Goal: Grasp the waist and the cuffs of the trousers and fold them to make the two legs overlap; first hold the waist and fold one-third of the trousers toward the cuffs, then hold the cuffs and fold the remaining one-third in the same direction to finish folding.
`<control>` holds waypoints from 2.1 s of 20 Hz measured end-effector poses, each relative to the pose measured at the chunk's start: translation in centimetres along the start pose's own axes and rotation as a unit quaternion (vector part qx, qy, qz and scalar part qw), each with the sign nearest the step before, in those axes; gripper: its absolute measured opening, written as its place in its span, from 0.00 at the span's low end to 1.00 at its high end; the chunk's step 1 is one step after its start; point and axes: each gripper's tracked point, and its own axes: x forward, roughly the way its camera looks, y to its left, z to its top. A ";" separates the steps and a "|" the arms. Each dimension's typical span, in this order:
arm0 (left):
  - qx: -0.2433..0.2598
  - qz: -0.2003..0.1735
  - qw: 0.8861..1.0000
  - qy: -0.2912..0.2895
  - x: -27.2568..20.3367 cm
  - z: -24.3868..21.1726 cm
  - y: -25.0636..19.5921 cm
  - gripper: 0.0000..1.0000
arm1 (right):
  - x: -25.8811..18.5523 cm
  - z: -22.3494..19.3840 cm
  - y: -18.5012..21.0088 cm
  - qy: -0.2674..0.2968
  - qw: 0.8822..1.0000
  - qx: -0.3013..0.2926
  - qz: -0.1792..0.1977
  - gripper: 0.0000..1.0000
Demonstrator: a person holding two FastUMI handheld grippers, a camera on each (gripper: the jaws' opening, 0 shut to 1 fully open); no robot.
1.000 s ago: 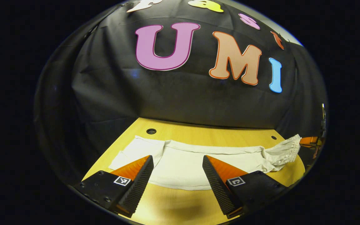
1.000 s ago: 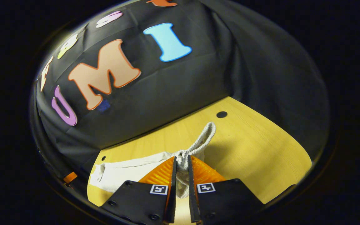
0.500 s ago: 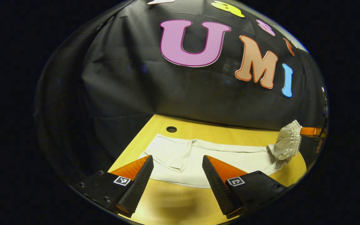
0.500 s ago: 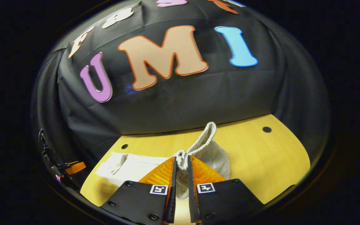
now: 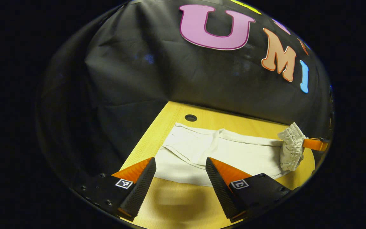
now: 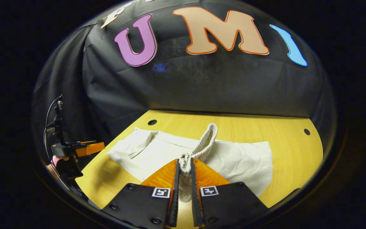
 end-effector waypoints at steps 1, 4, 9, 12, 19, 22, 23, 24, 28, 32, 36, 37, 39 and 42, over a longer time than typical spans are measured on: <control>-0.003 0.003 1.000 0.008 0.6 -0.7 0.6 0.95 | -0.4 0.2 0.6 0.005 1.000 0.004 0.012 0.23; -0.012 0.010 1.000 0.025 2.3 -2.2 2.1 0.95 | -2.8 2.2 -0.3 0.013 1.000 0.019 0.014 0.76; -0.007 0.023 0.998 0.051 4.8 -4.5 3.1 0.95 | -2.8 2.1 -1.8 0.001 0.999 0.035 -0.012 0.96; 0.011 0.027 0.997 0.067 5.0 -5.3 3.0 0.95 | -3.0 2.0 -3.7 -0.001 0.998 0.042 -0.038 0.96; 0.058 0.026 0.994 0.085 4.7 -6.0 2.7 0.95 | -3.1 2.0 -5.8 -0.005 0.996 0.066 -0.062 0.96; 0.065 0.011 0.994 0.087 5.2 -5.8 1.9 0.74 | -3.2 2.5 -6.3 -0.010 0.995 0.079 -0.062 0.96; 0.063 0.006 0.994 0.087 5.2 -5.8 1.6 0.70 | -3.2 2.6 -6.4 -0.011 0.995 0.082 -0.064 0.96; 0.064 0.000 0.994 0.089 5.2 -5.8 1.1 0.54 | -3.3 2.8 -6.8 -0.013 0.994 0.081 -0.066 0.96; 0.052 -0.012 0.995 0.079 5.6 -5.7 -0.2 0.05 | -3.6 2.9 -7.6 -0.010 0.994 0.082 -0.072 0.96; 0.022 -0.007 0.997 0.072 5.2 -5.4 -0.5 0.00 | -4.2 2.8 -8.4 -0.007 0.994 0.075 -0.077 0.96; -0.005 -0.015 0.999 0.048 4.6 -3.8 -2.4 0.00 | -5.1 3.3 -9.4 -0.014 0.994 0.076 -0.083 0.96; -0.011 -0.017 0.999 0.039 4.1 -3.0 -3.1 0.00 | -5.6 3.4 -9.6 -0.017 0.993 0.076 -0.084 0.96; -0.022 -0.026 0.999 0.020 3.4 -1.4 -4.9 0.00 | -6.5 3.6 -10.5 -0.022 0.993 0.078 -0.087 0.96; -0.031 -0.050 0.998 -0.012 1.6 1.6 -8.8 0.00 | -8.2 3.5 -11.9 -0.025 0.992 0.075 -0.094 0.96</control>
